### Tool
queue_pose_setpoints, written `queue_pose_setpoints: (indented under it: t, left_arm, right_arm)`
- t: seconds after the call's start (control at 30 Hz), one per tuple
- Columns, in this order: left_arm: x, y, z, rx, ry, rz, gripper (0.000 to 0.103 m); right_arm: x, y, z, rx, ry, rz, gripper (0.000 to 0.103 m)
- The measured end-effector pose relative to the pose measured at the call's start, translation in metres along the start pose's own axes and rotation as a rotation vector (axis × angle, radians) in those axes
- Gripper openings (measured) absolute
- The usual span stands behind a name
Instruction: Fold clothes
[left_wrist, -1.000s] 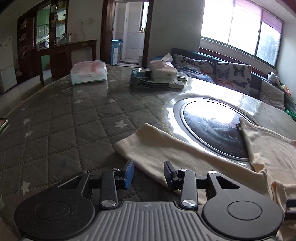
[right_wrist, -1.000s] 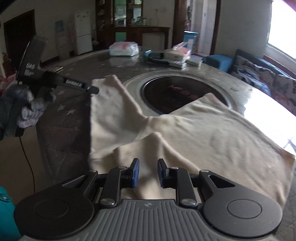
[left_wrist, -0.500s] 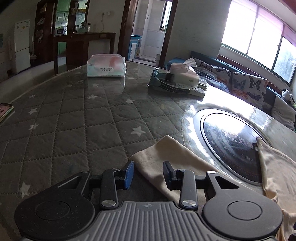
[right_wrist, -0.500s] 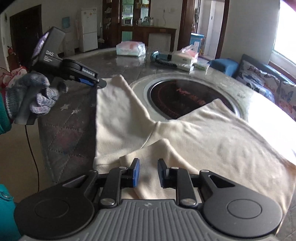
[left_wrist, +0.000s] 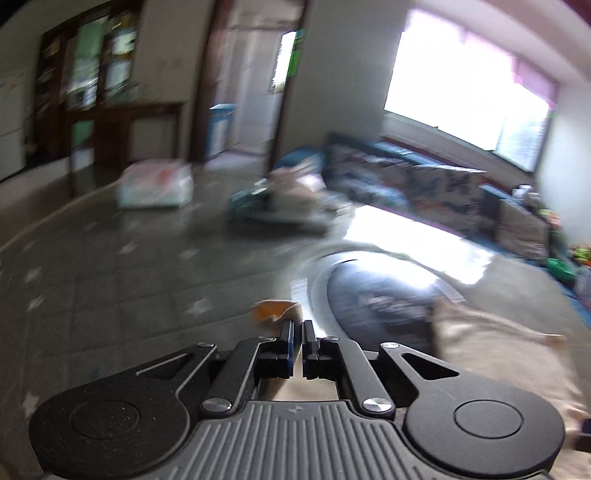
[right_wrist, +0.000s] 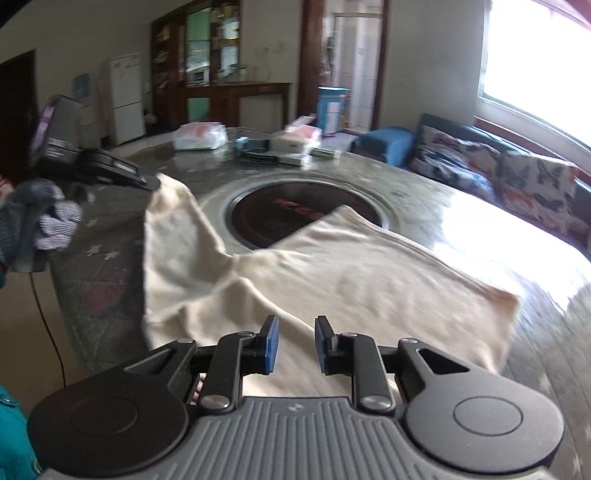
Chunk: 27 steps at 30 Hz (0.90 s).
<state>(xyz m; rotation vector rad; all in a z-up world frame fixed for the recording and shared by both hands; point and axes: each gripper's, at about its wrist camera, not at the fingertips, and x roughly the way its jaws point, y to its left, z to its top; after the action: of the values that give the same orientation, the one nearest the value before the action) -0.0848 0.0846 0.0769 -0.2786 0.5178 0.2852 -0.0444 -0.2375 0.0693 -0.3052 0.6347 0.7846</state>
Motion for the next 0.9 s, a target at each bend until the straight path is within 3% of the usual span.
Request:
queue_pose_setpoints:
  t: [0.2, 0.43, 0.57, 0.9]
  left_arm:
    - [-0.037, -0.074, 0.003, 0.125, -0.045, -0.197, 0.004]
    - [-0.063, -0.156, -0.019, 0.287, -0.025, -0.464, 0.004]
    - [-0.063, -0.191, -0.039, 0.36, 0.003, -0.569, 0.004]
    - [-0.038, -0.221, -0.087, 0.454, 0.154, -0.65, 0.009]
  right_arm:
    - [-0.017, -0.027, -0.021, 0.101, -0.031, -0.07, 0.021]
    - [-0.039, -0.056, -0.047, 0.209, -0.05, -0.13, 0.021]
    - [-0.047, -0.068, -0.057, 0.252, -0.056, -0.166, 0.021]
    - [-0.055, -0.083, -0.068, 0.318, -0.054, -0.222, 0.021]
